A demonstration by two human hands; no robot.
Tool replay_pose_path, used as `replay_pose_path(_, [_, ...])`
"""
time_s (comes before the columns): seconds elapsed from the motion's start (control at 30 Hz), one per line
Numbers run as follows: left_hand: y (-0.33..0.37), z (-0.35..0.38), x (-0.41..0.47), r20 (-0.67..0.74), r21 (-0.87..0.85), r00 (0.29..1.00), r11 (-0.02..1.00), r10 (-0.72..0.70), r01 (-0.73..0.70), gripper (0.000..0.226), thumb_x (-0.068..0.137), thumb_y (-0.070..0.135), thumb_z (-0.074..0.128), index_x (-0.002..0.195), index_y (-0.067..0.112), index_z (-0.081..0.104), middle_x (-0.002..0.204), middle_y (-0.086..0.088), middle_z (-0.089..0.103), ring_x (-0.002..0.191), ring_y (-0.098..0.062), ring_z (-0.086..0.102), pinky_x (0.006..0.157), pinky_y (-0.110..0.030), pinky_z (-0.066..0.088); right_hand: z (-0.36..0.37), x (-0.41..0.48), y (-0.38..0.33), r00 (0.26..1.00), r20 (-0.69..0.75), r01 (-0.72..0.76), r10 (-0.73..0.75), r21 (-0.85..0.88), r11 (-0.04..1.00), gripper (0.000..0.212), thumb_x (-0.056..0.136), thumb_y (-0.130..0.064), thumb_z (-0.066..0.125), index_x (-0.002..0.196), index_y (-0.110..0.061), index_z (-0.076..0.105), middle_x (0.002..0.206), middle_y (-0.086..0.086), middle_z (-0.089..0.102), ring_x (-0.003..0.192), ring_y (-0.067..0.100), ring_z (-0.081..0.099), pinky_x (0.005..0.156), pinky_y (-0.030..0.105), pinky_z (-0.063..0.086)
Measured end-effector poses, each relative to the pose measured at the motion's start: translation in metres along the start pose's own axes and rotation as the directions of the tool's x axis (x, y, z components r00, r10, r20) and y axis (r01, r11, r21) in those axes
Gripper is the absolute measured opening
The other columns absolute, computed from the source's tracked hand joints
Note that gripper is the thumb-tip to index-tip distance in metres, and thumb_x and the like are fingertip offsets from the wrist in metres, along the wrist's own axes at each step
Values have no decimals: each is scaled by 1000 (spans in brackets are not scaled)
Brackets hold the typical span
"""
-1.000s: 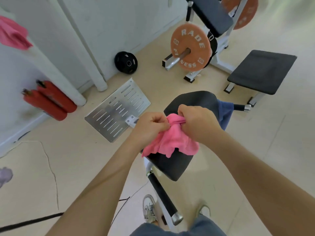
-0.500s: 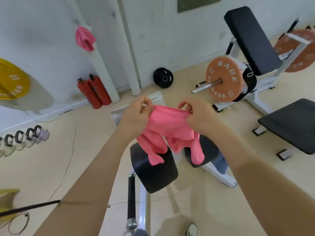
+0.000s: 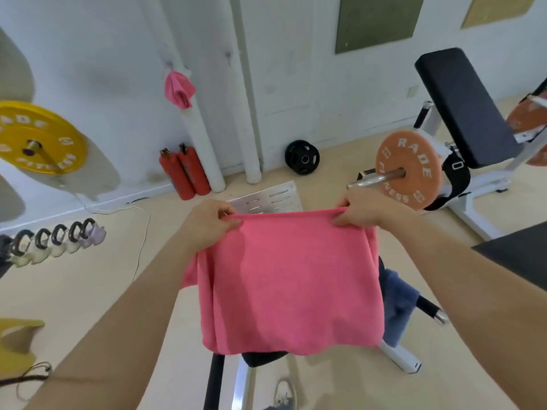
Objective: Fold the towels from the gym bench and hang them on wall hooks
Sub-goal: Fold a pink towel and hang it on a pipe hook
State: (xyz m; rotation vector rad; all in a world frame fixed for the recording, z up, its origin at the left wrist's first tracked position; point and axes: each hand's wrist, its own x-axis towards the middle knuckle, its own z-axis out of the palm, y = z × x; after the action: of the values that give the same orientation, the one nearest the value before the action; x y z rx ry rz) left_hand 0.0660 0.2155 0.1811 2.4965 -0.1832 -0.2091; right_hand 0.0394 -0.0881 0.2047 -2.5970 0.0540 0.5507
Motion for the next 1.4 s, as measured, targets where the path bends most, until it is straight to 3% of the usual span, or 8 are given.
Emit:
replay_pose_path(0.17, [-14, -2, 47, -636, -185, 758, 982, -144, 32, 21, 90, 12, 48, 101, 18, 65, 88, 3, 60, 83, -16, 53, 75, -23, 35, -2, 54, 0, 792, -609, -18, 46, 53, 998, 20, 77, -7, 46, 87, -17, 61, 77, 6, 62, 71, 29, 57, 59, 32, 42])
replay_pose_path(0.33, [-21, -23, 75, -802, -431, 515, 889, -301, -152, 20, 92, 14, 40, 96, 18, 59, 80, 10, 53, 68, 7, 47, 67, -8, 35, -6, 81, 5, 591, -805, 133, 38, 144, 980, 28, 87, -6, 54, 114, -13, 60, 86, 7, 67, 73, 23, 58, 65, 33, 45])
replay_pose_path(0.63, [-89, 131, 38, -73, -198, 932, 921, -356, 336, 27, 85, 6, 50, 84, 24, 70, 92, 5, 69, 90, -18, 59, 80, -27, 42, 101, 111, 73, 847, 13, -361, 531, 748, 557, 27, 93, -4, 33, 98, -9, 58, 76, 14, 60, 56, 30, 63, 38, 24, 47])
replay_pose_path(0.77, [-100, 178, 12, 315, 289, 845, 892, -433, 349, 23, 90, 14, 40, 90, 16, 63, 111, -5, 65, 99, -24, 57, 76, -28, 39, 128, 100, 120, 857, -79, -453, 509, 353, 819, 23, 86, 1, 40, 88, -6, 61, 85, 15, 67, 77, 32, 63, 74, 42, 54])
replay_pose_path(0.97, [-56, 201, -5, 288, 604, 822, 759, -491, 243, 24, 78, 15, 43, 92, 19, 63, 83, 1, 55, 82, -21, 52, 70, -32, 47, 117, 84, 176, 934, -130, -315, 331, 134, 940, 42, 82, 4, 38, 112, -12, 63, 114, 10, 58, 97, 31, 58, 80, 35, 47])
replay_pose_path(1.27, [78, 320, 31, 259, 266, 959, 963, -114, 43, 33, 93, 41, 47, 122, 26, 47, 116, 1, 46, 105, -19, 47, 79, -31, 47, 113, 70, 219, 967, -175, -153, 184, 177, 972, 34, 90, -7, 41, 115, -19, 61, 112, 4, 60, 94, 25, 59, 77, 30, 45])
replay_pose_path(1.33, [87, 335, 33, 183, 268, 975, 960, -128, 76, 26, 99, 34, 37, 108, 22, 57, 102, 1, 56, 94, -21, 56, 73, -31, 46, 114, 71, 223, 915, -142, -278, 377, 456, 846, 27, 93, -15, 42, 115, -18, 58, 101, 8, 66, 83, 25, 64, 70, 32, 51])
replay_pose_path(1.4, [89, 341, 33, 171, 224, 975, 969, -145, 105, 27, 99, 28, 36, 104, 23, 62, 95, 0, 63, 91, -24, 60, 71, -32, 44, 110, 74, 223, 780, 191, -477, 595, 797, 370, 30, 96, -33, 46, 115, -11, 54, 93, 11, 67, 74, 27, 68, 61, 33, 54])
